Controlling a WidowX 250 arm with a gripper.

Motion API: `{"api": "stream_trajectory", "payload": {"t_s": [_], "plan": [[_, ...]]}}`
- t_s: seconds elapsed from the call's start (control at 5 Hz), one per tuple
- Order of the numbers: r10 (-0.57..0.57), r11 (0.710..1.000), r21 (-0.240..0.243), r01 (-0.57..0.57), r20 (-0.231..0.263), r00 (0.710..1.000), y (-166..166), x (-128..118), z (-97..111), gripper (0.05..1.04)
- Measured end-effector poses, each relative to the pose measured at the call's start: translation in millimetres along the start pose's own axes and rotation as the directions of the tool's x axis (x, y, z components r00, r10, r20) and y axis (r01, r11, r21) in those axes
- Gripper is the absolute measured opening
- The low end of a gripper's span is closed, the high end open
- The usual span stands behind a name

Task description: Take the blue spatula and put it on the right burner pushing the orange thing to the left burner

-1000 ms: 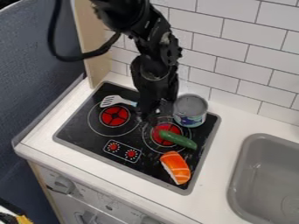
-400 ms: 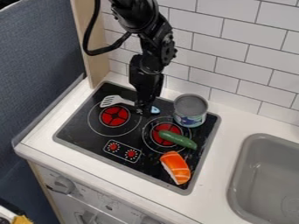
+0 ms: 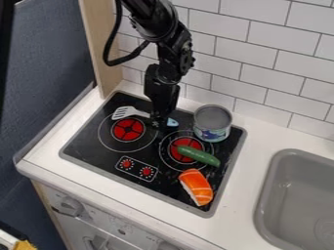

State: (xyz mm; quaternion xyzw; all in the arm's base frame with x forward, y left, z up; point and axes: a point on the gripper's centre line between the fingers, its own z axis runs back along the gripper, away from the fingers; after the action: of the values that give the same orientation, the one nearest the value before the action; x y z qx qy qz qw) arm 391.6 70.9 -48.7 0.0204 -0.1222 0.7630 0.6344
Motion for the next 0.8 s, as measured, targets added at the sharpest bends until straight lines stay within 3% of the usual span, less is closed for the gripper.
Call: {"api": "stream_trajectory", "payload": {"t_s": [0.2, 0.4, 0.6, 0.8], "plan": [[-0.001, 1.000, 0.023, 0.001, -0.013, 1.000, -1.3, 1.0, -6.4, 0.813], [-0.006, 0.998, 0.056, 0.006, -0.004, 1.000, -0.5, 1.2, -11.5, 0.504], [0.005, 0.998, 0.062, -0.004, -0.001, 1.000, -2.7, 1.0, -13.3, 0.324], [0.008, 0.998, 0.065, -0.008, -0.003, 1.000, -1.5, 0.6, -13.7, 0.324]]}}
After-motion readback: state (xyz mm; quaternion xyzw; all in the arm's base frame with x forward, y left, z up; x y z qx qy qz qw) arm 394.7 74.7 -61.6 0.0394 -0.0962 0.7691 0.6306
